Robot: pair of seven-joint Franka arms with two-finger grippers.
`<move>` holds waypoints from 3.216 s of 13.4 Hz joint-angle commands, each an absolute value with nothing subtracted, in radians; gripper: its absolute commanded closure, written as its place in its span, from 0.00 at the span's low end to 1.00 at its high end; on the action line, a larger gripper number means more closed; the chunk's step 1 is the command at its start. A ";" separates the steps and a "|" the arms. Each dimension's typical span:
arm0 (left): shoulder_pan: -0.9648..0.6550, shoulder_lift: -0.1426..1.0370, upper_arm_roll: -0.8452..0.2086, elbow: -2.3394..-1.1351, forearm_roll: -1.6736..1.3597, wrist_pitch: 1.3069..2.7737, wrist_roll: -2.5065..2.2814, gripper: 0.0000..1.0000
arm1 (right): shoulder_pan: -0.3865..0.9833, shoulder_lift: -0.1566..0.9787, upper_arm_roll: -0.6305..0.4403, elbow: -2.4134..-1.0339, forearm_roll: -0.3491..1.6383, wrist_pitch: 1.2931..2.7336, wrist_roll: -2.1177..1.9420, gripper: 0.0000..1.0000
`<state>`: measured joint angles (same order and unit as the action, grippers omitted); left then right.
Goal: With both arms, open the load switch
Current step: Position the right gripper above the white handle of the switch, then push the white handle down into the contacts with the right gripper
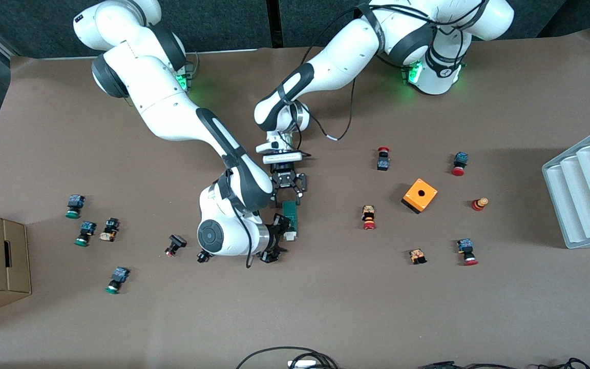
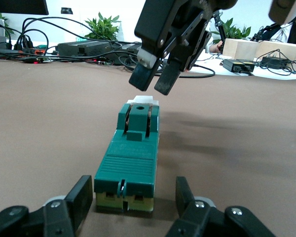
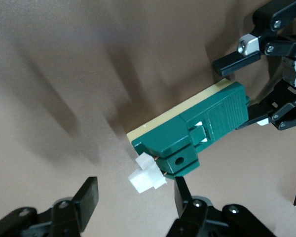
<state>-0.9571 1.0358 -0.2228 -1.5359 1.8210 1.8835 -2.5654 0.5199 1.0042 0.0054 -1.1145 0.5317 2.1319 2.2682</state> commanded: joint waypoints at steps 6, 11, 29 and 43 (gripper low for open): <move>-0.957 1.042 -0.212 -1.551 1.835 1.871 -2.588 0.24 | 0.528 1.049 0.026 -1.065 0.552 2.158 2.269 0.40; -0.956 1.042 -0.210 -1.548 1.835 1.873 -2.586 0.25 | 0.528 1.046 0.029 -1.065 0.552 2.155 2.269 0.55; -0.948 1.043 -0.210 -1.545 1.835 1.876 -2.586 0.25 | 0.535 1.026 0.029 -1.081 0.549 2.131 2.269 0.69; -0.948 1.043 -0.210 -1.545 1.835 1.876 -2.586 0.25 | 0.526 0.973 0.029 -1.143 0.514 2.105 2.231 0.69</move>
